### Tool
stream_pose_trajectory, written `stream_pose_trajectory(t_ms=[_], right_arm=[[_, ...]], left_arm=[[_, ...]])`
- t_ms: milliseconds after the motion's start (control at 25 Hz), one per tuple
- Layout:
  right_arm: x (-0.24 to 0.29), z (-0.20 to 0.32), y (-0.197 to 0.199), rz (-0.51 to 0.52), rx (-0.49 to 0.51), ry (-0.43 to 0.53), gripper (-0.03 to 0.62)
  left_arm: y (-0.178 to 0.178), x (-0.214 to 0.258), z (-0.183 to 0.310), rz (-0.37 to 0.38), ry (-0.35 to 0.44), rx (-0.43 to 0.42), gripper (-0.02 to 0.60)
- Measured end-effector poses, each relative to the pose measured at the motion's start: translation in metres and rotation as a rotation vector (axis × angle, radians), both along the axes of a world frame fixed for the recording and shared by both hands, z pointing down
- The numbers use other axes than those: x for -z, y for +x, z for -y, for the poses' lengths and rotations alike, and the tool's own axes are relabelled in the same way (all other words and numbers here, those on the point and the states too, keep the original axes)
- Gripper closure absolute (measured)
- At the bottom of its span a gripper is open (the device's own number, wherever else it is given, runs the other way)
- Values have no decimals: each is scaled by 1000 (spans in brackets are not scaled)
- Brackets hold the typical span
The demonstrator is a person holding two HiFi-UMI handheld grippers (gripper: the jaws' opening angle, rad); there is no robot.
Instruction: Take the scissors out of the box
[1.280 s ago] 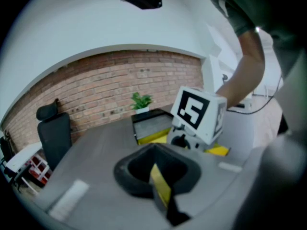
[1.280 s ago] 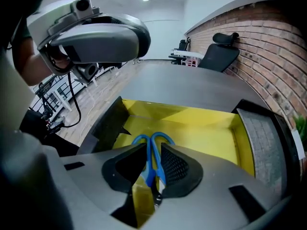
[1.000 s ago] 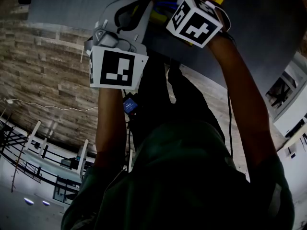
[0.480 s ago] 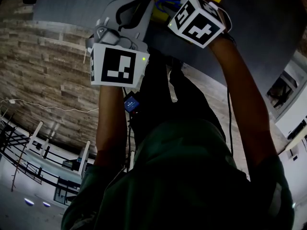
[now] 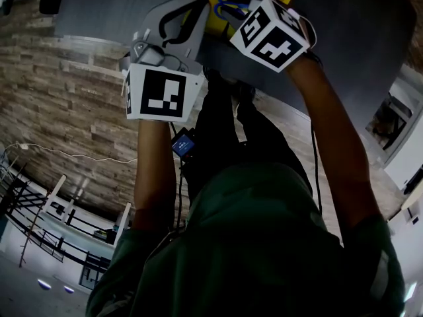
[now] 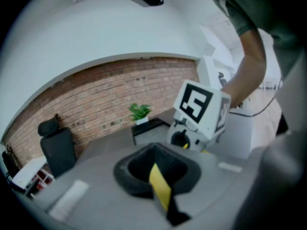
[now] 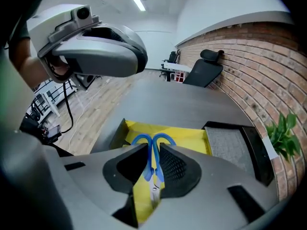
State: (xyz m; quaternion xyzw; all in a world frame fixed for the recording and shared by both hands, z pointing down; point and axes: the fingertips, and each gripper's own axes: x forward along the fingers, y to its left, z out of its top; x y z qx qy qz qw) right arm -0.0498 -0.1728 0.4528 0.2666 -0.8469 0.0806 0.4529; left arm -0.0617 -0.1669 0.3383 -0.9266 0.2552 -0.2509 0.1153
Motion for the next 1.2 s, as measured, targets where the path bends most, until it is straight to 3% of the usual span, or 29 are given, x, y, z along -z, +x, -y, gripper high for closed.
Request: stream_pose_trajectory(t_ms=[600, 1200], right_arm=[[58, -21, 26, 74, -110, 128, 520], [144, -45, 85, 138, -265, 281, 520]], left_arm=[[19, 40, -26, 35, 53, -52, 581], [72, 82, -57, 44, 117, -182, 581]])
